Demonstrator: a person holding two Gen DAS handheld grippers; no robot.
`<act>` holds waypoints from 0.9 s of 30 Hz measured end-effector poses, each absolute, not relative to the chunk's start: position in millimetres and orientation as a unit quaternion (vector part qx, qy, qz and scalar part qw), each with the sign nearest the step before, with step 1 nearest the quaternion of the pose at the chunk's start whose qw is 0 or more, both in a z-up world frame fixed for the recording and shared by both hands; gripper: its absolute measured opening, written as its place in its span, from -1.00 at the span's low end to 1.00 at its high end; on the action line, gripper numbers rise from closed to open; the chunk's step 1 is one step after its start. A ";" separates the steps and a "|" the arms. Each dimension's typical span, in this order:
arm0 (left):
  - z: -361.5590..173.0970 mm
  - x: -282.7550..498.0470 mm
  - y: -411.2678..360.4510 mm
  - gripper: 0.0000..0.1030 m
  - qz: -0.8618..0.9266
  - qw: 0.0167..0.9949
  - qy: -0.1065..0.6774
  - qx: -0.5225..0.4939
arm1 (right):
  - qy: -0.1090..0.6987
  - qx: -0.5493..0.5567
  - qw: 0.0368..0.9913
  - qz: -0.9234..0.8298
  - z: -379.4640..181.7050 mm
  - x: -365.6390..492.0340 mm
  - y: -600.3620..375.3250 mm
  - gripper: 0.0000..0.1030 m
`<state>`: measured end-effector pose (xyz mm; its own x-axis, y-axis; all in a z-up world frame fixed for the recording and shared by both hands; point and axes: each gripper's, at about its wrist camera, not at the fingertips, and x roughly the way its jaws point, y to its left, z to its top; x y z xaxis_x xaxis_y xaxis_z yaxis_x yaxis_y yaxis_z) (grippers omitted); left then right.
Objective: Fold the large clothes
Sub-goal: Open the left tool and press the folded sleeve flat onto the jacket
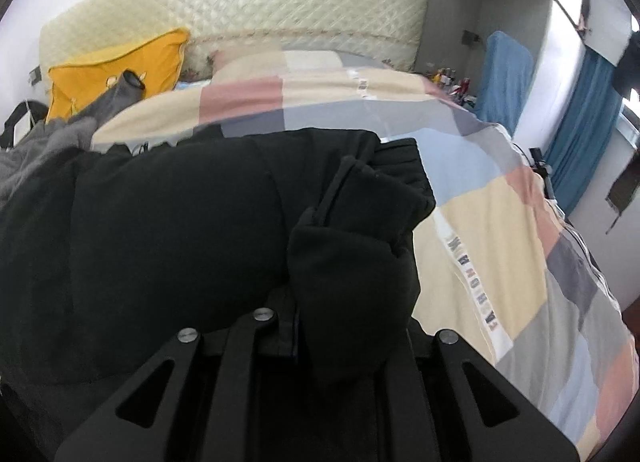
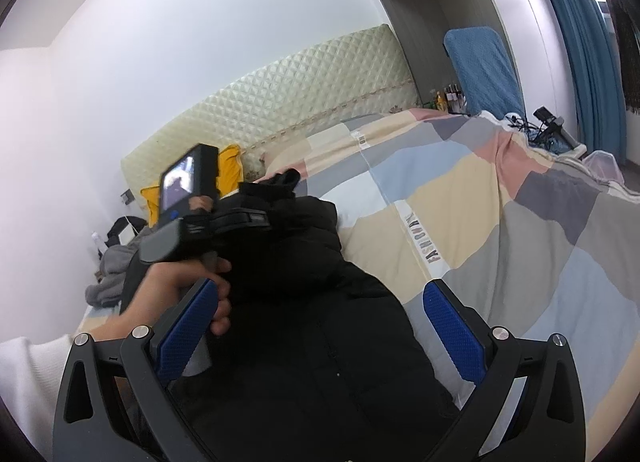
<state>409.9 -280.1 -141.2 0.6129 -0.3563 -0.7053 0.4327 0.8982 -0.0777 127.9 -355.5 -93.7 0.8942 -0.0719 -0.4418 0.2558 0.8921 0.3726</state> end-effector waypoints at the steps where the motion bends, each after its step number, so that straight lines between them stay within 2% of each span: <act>1: -138.6 406.8 -278.8 -0.73 -0.222 0.896 0.381 0.051 | 0.213 0.215 0.949 -0.086 -93.4 128.0 -355.3 1.00; 4: -130.3 397.6 -274.2 -0.67 -0.233 0.893 0.382 0.050 | 0.208 0.215 0.950 -0.087 -92.4 126.2 -356.0 1.00; 6: -124.3 391.6 -270.0 -0.54 -0.236 0.892 0.383 0.049 | 0.205 0.215 0.951 -0.088 -91.0 124.3 -355.7 1.00; 7: -120.1 387.9 -266.4 -0.33 -0.230 0.894 0.381 0.048 | 0.206 0.213 0.951 -0.089 -90.8 123.9 -355.8 1.00; 8: -117.4 385.6 -262.6 0.11 -0.224 0.896 0.380 0.044 | 0.207 0.208 0.952 -0.092 -90.1 123.4 -354.4 1.00; 9: -114.4 382.8 -258.0 0.38 -0.220 0.897 0.383 0.036 | 0.208 0.203 0.952 -0.093 -89.7 123.8 -353.3 1.00; 10: -111.7 379.2 -253.1 0.82 -0.219 0.897 0.382 0.028 | 0.211 0.196 0.953 -0.094 -89.4 124.3 -351.7 1.00; 11: -106.8 373.4 -248.1 0.89 -0.224 0.901 0.371 0.024 | 0.213 0.189 0.954 -0.096 -89.1 124.6 -349.1 1.00; 15: -82.2 350.3 -228.6 0.90 -0.239 0.913 0.327 0.048 | 0.218 0.176 0.955 -0.095 -86.9 125.4 -343.6 1.00; 20: -55.5 342.8 -180.5 0.92 -0.223 0.928 0.295 0.028 | 0.229 0.157 0.957 -0.078 -82.7 130.3 -329.9 1.00; 27: -48.0 381.6 -97.0 0.92 -0.131 0.950 0.283 -0.011 | 0.224 0.093 0.970 0.006 -49.7 212.6 -297.8 0.99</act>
